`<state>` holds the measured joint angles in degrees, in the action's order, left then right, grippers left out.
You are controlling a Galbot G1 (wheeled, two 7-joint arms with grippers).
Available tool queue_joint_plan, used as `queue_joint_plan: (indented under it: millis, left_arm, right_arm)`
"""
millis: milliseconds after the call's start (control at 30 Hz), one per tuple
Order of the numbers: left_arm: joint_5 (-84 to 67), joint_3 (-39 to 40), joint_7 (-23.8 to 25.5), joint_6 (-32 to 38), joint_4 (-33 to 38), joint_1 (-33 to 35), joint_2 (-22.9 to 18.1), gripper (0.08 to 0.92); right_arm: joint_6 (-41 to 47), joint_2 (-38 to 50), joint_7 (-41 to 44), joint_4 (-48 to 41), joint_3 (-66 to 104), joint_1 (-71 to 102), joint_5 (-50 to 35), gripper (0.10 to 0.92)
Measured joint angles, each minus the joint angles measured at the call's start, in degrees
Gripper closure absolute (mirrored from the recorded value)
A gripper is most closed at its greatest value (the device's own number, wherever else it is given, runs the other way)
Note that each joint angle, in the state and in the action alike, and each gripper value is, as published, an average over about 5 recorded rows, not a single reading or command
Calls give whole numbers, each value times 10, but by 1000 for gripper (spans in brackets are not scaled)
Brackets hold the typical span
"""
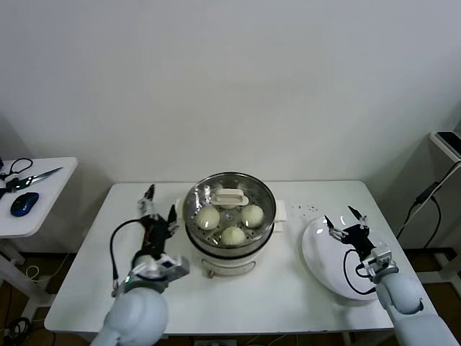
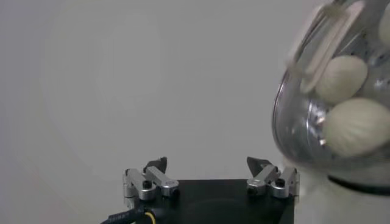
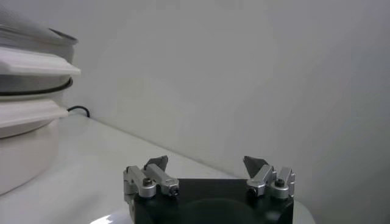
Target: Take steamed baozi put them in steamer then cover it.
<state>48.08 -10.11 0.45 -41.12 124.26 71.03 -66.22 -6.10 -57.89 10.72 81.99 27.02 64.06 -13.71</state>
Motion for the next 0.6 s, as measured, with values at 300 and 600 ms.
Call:
queue_joint_plan:
  millis: [300,600]
  left_arm:
    - [-273,-160,-55,177,-10,110,-52,177]
    - [-452,-240,-52,343,-68,154,-102,177]
  right_arm:
    - [-3,-11,9,23,22,28,-13,203]
    - [-5,-13,19,41,47,57,-37,203]
